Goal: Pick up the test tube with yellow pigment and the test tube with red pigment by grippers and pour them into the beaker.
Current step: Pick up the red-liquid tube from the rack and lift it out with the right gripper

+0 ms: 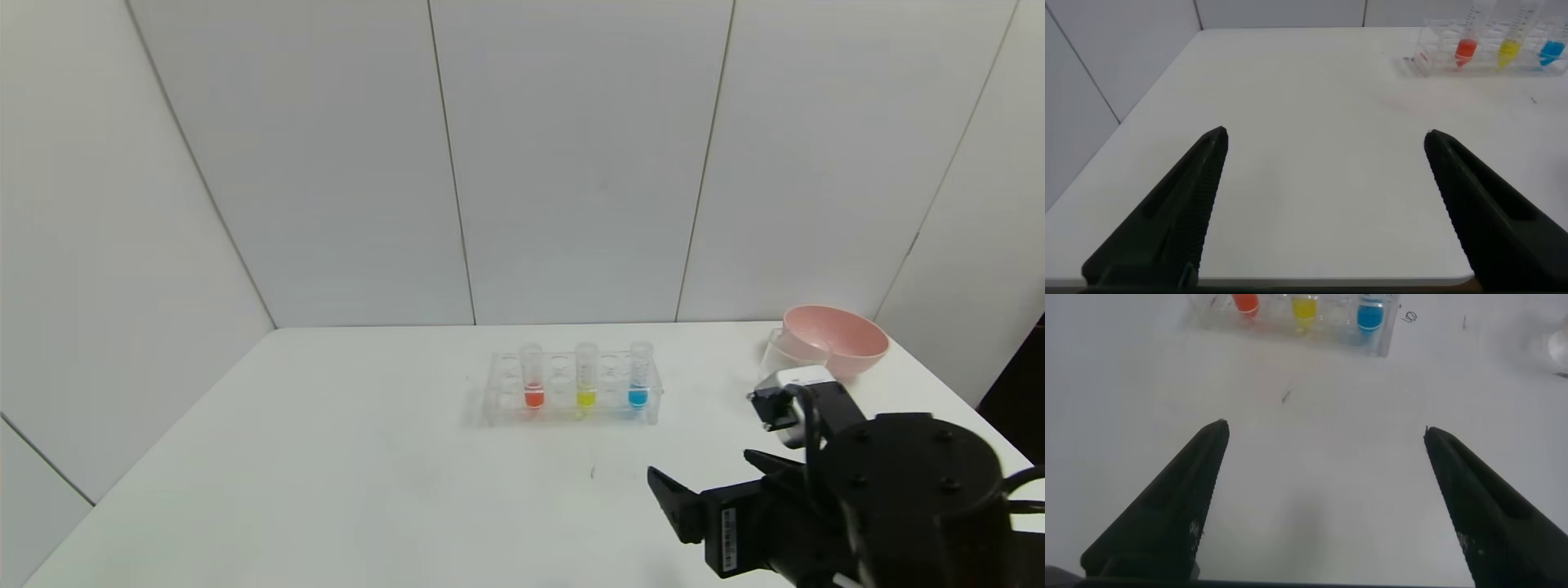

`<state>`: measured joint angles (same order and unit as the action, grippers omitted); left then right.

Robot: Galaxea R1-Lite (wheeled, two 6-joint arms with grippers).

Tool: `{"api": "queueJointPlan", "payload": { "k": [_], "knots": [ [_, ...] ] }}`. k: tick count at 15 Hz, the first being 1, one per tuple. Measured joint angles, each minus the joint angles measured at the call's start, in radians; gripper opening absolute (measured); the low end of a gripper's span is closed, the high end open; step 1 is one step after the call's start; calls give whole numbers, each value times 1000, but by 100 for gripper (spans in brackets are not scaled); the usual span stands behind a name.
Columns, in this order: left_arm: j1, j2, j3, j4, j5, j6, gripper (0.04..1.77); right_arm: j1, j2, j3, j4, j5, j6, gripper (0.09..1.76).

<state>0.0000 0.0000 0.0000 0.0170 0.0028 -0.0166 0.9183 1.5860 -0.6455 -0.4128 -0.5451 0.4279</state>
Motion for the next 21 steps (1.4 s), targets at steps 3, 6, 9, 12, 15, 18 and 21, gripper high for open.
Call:
{"api": "queueJointPlan", "payload": {
  "k": [3, 6, 9, 12, 15, 18, 21],
  "knots": [
    [0, 0, 0, 0, 0, 0, 172, 58, 107, -93, 0, -47, 16, 171],
    [0, 0, 0, 0, 0, 0, 172, 77, 221, -193, -11, -59, 20, 171],
    [0, 0, 0, 0, 0, 0, 172, 78, 346, -301, -49, -91, 26, 171],
    [0, 0, 0, 0, 0, 0, 172, 79, 447, -437, -39, -106, 21, 171],
    [0, 0, 0, 0, 0, 0, 172, 74, 534, -567, 10, -108, 13, 171],
    [0, 0, 0, 0, 0, 0, 172, 61, 607, -692, 58, -109, 3, 171],
    [0, 0, 0, 0, 0, 0, 172, 43, 665, -791, 74, -110, -35, 171]
  ]
}}
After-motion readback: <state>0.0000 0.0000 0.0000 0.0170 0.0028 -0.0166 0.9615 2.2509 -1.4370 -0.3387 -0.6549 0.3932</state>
